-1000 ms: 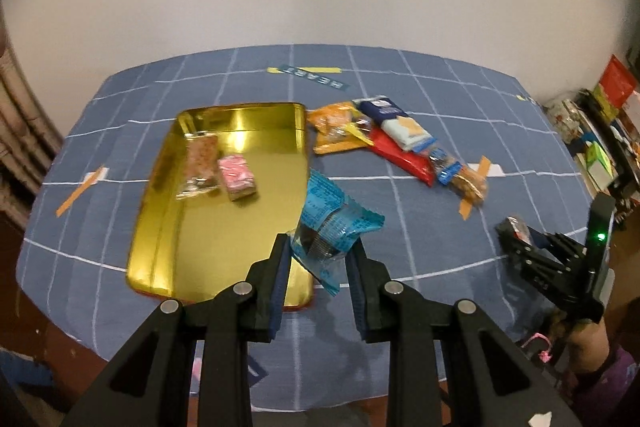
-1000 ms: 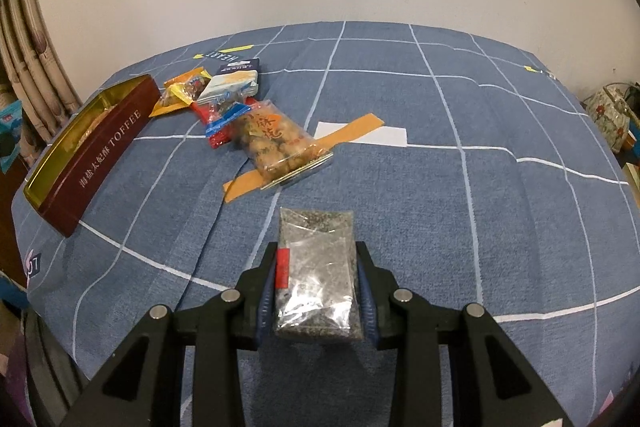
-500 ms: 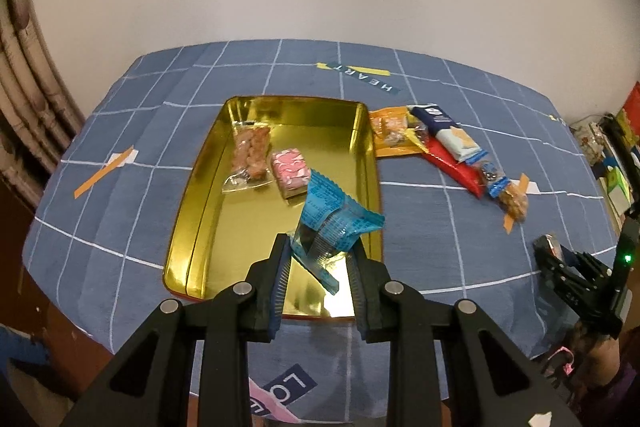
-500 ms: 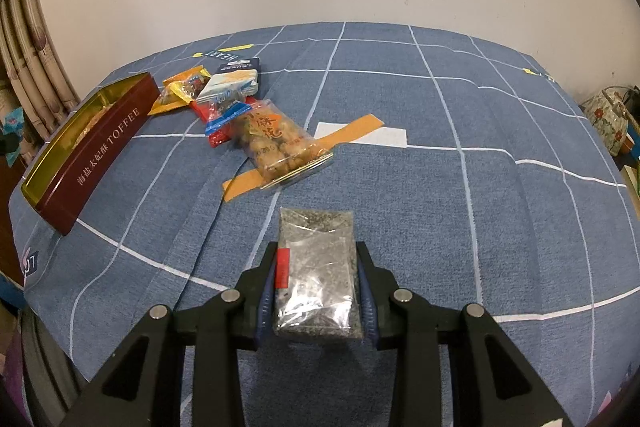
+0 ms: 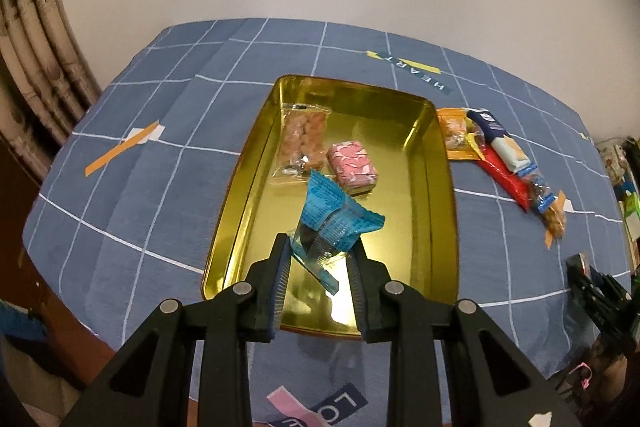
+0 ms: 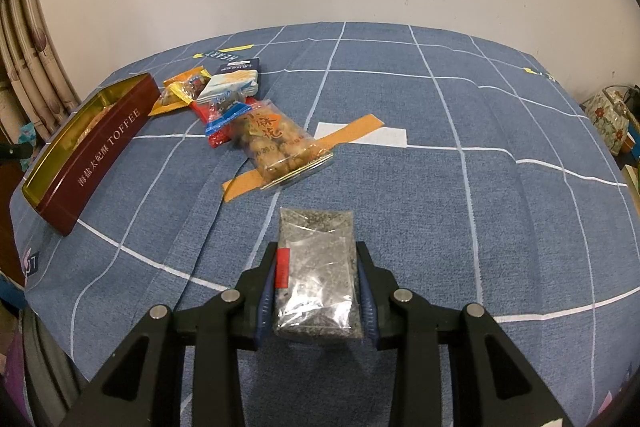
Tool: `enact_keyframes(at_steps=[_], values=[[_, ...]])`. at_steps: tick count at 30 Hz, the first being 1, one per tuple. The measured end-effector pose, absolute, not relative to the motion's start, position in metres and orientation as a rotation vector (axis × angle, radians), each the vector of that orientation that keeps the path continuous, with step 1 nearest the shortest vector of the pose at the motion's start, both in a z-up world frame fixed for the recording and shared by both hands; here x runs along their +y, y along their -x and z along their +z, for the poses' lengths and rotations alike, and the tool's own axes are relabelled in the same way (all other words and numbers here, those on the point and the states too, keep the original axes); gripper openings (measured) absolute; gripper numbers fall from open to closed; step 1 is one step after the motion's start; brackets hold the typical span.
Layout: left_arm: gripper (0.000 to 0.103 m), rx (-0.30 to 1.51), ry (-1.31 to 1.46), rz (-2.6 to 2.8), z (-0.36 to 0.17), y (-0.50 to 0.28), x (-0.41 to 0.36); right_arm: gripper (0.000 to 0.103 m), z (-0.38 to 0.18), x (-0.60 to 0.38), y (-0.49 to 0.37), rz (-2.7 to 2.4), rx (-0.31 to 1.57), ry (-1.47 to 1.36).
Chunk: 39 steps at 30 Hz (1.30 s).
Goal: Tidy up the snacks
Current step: 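Lower the blue candy into the tin and open the left gripper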
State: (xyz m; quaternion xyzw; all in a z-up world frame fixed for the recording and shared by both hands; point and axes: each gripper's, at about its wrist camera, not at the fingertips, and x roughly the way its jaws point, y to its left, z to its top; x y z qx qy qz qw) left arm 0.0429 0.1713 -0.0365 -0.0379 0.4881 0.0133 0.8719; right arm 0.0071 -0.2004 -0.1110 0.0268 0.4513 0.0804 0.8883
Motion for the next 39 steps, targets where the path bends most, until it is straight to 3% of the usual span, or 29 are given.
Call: enact_keyframes(at_steps=[39], values=[[0.025, 1.071, 0.039, 0.060, -0.079, -0.067, 0.176, 0.036, -0.110, -0.201, -0.008, 0.168, 0.939, -0.059]])
